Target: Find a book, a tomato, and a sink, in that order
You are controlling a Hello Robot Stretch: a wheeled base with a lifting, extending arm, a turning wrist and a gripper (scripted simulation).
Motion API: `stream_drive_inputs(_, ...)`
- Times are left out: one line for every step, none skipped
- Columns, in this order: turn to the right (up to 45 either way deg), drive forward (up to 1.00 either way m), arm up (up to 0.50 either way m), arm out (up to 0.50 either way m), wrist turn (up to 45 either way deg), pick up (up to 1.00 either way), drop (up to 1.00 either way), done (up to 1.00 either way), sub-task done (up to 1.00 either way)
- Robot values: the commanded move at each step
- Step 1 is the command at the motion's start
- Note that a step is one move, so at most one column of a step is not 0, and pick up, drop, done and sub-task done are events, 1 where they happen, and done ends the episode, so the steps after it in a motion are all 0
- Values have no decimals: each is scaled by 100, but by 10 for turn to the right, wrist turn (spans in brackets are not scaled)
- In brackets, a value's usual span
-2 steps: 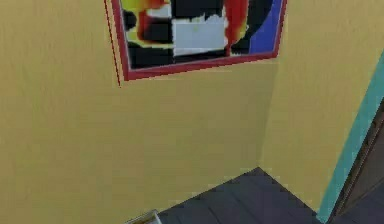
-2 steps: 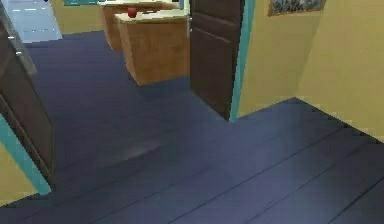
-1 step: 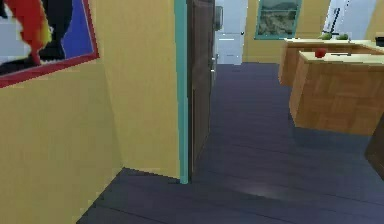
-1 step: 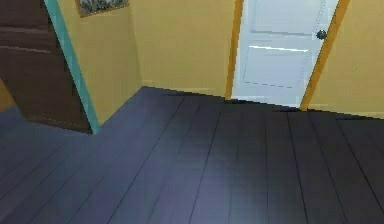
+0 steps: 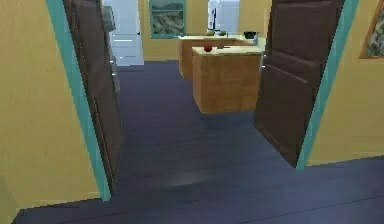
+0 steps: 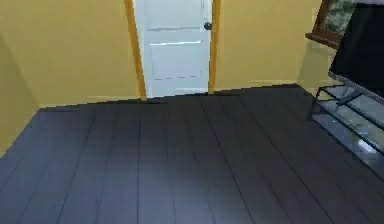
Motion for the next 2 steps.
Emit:
stream_drive_inputs(0, 100, 0, 0, 0, 0, 0, 0, 0)
stream_drive_inputs(30, 0, 0, 0, 0, 0, 0, 0, 0)
